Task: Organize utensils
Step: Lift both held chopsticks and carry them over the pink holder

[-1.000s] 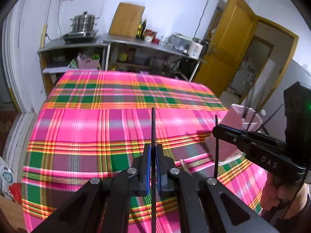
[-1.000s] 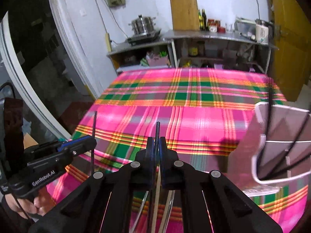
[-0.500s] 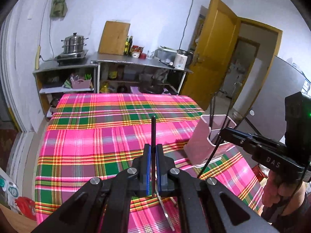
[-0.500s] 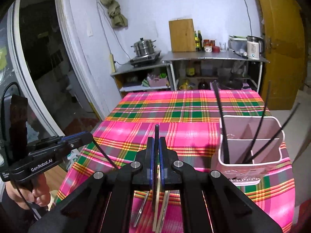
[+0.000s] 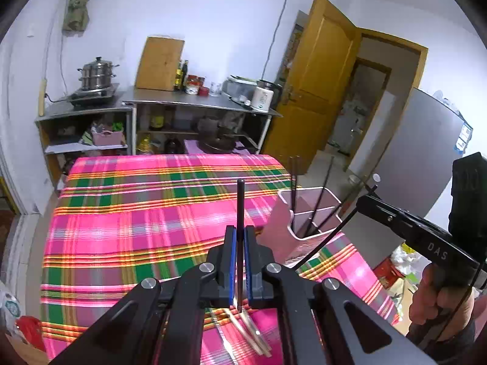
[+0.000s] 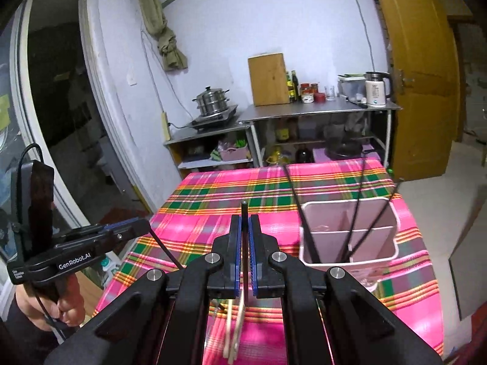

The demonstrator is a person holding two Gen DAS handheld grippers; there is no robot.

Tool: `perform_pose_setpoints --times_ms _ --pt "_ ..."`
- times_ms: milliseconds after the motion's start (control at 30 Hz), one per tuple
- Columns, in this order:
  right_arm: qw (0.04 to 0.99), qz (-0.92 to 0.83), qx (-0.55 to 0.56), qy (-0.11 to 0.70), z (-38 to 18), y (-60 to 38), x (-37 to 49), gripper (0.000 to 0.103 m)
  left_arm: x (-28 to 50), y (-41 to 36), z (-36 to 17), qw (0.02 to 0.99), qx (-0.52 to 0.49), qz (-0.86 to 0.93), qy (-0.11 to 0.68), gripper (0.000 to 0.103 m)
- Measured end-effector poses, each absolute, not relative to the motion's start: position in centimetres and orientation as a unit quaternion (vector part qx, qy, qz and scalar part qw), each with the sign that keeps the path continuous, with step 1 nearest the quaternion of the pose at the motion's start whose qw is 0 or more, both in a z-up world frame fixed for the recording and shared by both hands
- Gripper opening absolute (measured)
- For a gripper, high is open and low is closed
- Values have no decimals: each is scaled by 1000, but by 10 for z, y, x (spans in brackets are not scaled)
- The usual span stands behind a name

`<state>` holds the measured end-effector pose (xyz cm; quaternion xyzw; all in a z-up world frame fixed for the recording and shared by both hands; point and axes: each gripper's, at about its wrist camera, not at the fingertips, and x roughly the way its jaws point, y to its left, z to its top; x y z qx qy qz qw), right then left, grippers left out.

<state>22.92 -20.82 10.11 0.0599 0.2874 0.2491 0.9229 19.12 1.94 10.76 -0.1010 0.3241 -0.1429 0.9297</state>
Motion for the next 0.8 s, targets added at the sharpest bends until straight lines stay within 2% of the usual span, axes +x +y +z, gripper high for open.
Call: perform_pose_setpoints --times_ms 400,800 --pt "935 197 81 284 107 -264 231 5 223 -32 101 910 -120 -191 347 4" --pt "958 172 89 213 168 -301 238 5 255 -59 166 923 -128 -218 289 4"
